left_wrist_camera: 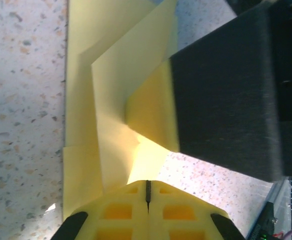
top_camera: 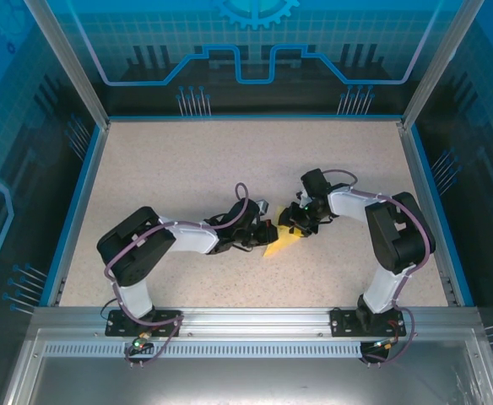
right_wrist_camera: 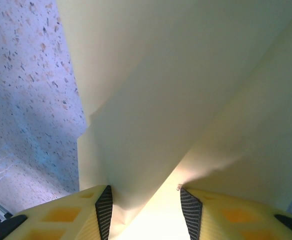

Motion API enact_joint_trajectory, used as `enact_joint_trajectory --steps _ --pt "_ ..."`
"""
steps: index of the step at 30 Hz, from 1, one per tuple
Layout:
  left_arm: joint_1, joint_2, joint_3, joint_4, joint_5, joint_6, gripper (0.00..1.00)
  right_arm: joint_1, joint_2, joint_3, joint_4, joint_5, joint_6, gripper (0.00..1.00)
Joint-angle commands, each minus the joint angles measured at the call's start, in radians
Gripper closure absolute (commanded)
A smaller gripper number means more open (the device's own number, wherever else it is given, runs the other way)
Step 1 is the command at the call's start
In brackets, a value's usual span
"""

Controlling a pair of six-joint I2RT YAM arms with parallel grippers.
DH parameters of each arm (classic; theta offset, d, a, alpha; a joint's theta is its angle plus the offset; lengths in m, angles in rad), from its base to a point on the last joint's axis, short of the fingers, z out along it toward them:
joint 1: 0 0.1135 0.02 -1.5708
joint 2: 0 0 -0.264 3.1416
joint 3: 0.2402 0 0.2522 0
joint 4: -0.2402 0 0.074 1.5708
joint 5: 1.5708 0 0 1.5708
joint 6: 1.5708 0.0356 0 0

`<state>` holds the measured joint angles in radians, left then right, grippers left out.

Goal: Fold a paper plane with a square sheet of paper (pick it up from the middle)
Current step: Fourth fold the wing at the center of the table.

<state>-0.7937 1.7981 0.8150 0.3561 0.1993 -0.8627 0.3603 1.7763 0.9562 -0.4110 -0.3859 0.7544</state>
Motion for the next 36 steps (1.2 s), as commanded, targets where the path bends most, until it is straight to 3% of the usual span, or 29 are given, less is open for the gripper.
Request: enact_joint_trajectory --steps 1,11,36 --pt "0.009 0.021 0.027 -0.067 -0.007 0.012 1.00 0.020 0.075 -0.037 -0.043 0.092 -0.018 0.54" --pt "0.012 0.050 0.044 -0.089 -0.011 0.011 1.00 0.020 0.013 -0.039 -0.030 0.059 -0.047 0.52" --pt "0.012 0.049 0.065 -0.120 -0.008 0.007 1.00 0.020 0.029 -0.039 -0.115 0.172 -0.066 0.57"
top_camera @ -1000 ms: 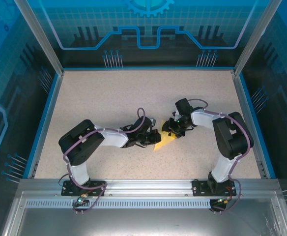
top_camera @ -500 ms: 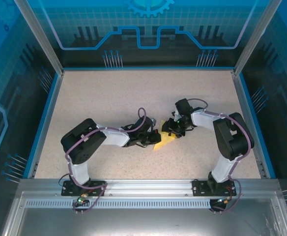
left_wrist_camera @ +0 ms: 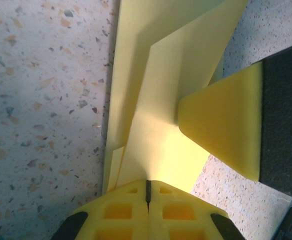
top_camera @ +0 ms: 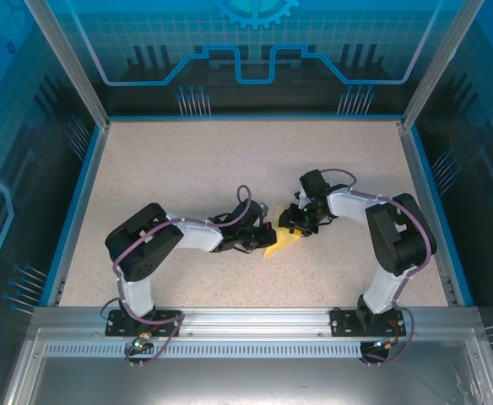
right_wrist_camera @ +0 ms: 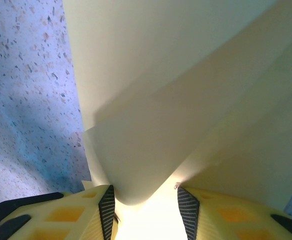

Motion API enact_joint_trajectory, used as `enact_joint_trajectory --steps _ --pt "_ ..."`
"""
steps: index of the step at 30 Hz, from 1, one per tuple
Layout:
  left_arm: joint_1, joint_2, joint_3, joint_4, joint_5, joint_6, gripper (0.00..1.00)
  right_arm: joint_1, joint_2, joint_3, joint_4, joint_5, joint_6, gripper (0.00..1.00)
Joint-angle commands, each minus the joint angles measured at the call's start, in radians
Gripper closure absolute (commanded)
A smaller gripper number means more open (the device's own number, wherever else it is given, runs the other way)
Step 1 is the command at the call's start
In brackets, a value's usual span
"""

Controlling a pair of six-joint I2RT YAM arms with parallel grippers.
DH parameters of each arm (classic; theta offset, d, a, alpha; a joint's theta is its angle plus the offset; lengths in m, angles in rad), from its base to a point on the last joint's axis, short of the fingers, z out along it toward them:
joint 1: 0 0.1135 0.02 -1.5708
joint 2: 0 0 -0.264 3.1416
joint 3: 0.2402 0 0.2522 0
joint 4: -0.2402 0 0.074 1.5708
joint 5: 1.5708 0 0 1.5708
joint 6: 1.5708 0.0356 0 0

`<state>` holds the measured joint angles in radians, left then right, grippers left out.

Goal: Fold a paper plane with a square sheet of paper (pick it up from the middle)
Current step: Fourth fold the wing at the center of the table.

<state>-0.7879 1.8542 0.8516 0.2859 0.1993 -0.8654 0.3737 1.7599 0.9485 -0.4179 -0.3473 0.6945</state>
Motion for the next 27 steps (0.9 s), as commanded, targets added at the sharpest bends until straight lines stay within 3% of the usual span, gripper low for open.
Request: enact_joint_trajectory --steps 1,14,20,27 --pt "0.006 -0.006 0.029 -0.048 -0.002 0.007 1.00 0.007 0.052 -0.032 -0.111 0.138 -0.003 0.58" --pt "0.008 -0.038 0.015 -0.011 0.006 -0.018 1.00 0.007 0.090 -0.049 -0.119 0.159 -0.003 0.60" --pt "0.023 -0.112 -0.032 0.026 -0.001 -0.049 0.90 0.007 0.090 -0.052 -0.125 0.167 -0.003 0.61" --pt "0.054 -0.192 -0.073 0.018 -0.030 -0.060 0.86 0.008 0.089 -0.046 -0.139 0.173 -0.013 0.61"
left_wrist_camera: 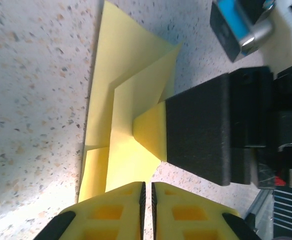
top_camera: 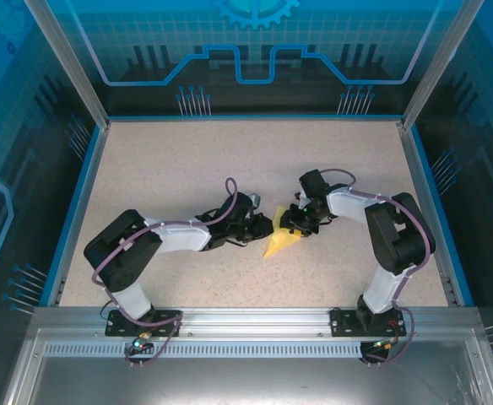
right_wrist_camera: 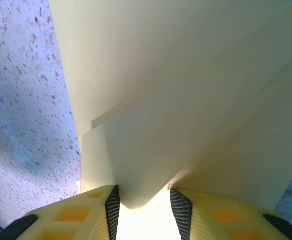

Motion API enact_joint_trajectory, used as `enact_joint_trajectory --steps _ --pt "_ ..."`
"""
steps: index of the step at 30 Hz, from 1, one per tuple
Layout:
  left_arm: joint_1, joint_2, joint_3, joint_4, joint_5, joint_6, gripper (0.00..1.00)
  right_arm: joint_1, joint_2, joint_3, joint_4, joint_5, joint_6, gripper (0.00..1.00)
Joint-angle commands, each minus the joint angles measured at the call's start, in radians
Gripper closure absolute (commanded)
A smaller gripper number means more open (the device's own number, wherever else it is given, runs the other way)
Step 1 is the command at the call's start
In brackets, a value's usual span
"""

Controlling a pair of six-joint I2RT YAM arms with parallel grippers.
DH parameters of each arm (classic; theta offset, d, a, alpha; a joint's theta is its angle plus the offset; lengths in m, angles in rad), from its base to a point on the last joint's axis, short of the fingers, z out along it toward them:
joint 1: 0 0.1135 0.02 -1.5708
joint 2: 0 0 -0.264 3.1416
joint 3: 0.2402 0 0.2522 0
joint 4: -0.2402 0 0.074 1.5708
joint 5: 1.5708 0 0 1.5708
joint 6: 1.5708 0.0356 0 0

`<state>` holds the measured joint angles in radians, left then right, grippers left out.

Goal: Fold a paper plane with a square sheet of paper (pick it up from the middle)
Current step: Fourth fold the wing at the center of the table.

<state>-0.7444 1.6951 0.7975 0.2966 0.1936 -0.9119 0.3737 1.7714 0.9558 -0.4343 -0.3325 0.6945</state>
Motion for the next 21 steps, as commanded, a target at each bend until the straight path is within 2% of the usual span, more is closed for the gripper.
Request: enact_joint_trajectory --steps 1,21 --pt "0.012 -0.037 -0.021 0.005 -0.025 -0.013 0.86 0.008 0.080 -0.052 -0.123 0.159 -0.015 0.61" --pt "0.008 0.084 0.018 0.104 0.092 -0.040 0.97 0.013 0.154 -0.001 -0.161 0.159 -0.030 0.51"
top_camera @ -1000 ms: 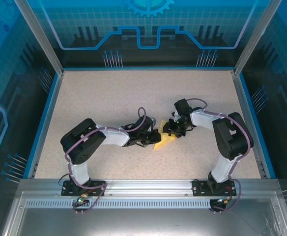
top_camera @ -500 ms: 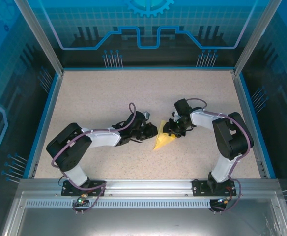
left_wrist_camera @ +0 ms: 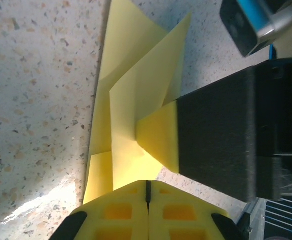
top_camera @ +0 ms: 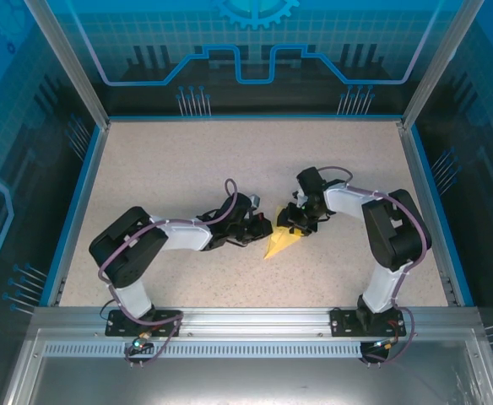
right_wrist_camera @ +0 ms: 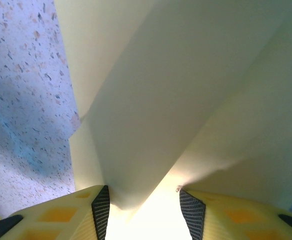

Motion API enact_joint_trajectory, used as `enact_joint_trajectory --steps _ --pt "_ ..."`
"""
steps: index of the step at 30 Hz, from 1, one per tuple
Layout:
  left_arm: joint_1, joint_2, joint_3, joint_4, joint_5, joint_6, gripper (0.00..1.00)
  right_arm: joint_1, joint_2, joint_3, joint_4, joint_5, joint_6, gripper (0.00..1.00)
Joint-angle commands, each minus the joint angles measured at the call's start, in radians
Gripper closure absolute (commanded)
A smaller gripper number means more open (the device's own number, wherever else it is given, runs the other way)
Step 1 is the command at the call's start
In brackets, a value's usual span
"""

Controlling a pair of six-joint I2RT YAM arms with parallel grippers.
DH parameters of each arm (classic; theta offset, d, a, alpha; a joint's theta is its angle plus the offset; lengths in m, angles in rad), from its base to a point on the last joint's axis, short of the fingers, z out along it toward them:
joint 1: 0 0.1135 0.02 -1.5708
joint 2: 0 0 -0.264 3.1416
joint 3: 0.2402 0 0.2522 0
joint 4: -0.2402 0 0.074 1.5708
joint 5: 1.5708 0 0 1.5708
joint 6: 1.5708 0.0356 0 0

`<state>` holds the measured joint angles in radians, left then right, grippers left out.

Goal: Fold a paper plane with a square sheet of paper (pick it up from the middle)
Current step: Fourth fold the wing at the center of the table.

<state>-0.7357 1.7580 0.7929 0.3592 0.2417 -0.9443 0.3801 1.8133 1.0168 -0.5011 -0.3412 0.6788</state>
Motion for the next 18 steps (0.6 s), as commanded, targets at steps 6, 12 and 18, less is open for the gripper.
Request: enact_joint_trajectory --steps 6,12,18 --pt "-0.017 0.040 0.044 0.044 0.064 -0.001 0.97 0.006 0.127 -0.055 -0.100 0.177 0.010 0.50" --pt "-0.036 0.052 0.049 -0.001 0.043 0.010 0.98 0.006 0.144 -0.055 -0.099 0.176 0.031 0.51" --pt "-0.039 0.070 0.054 -0.032 0.023 0.017 0.99 0.006 0.151 -0.053 -0.102 0.179 0.030 0.51"
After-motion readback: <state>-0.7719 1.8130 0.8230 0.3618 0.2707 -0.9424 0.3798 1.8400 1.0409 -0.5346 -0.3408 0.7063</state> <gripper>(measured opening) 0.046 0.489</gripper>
